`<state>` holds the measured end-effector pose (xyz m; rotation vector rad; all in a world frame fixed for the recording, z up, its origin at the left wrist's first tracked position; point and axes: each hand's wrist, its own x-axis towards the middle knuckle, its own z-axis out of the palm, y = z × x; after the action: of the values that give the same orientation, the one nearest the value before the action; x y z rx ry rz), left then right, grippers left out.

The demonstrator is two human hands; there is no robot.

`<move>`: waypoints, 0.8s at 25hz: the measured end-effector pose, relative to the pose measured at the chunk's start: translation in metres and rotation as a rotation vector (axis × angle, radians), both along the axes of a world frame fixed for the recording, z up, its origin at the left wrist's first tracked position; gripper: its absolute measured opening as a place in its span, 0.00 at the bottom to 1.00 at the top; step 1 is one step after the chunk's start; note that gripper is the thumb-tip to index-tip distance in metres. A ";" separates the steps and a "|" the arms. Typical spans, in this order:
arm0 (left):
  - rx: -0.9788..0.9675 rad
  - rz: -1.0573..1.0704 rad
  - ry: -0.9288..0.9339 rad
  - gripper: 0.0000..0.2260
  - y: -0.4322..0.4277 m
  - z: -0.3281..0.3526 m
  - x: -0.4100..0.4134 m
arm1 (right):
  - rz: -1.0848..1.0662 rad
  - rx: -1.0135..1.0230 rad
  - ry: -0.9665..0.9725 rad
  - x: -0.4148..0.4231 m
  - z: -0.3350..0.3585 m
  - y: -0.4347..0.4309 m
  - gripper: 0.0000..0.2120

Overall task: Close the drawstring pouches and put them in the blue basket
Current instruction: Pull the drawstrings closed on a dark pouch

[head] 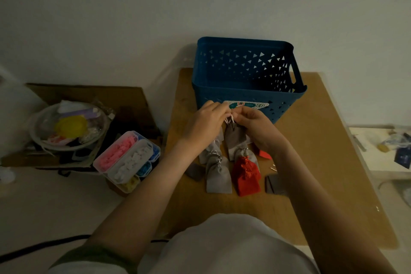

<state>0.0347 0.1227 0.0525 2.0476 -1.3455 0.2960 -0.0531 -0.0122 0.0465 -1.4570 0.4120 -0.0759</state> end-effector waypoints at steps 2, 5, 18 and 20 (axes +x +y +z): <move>-0.008 0.036 0.114 0.09 0.000 -0.001 -0.001 | -0.038 -0.033 0.004 -0.001 -0.001 -0.003 0.06; -0.022 0.189 0.382 0.06 0.001 -0.004 0.002 | -0.176 -0.102 0.048 -0.005 -0.002 -0.013 0.10; 0.110 0.063 0.712 0.05 0.001 -0.009 0.007 | -0.215 0.000 0.069 -0.016 -0.009 -0.030 0.10; 0.140 0.022 0.691 0.06 -0.001 -0.007 0.003 | -0.139 -0.040 0.083 -0.016 -0.006 -0.025 0.13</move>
<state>0.0375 0.1222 0.0458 1.9998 -0.9245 -0.4751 -0.0688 -0.0369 0.0405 -1.4733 0.5823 -0.1367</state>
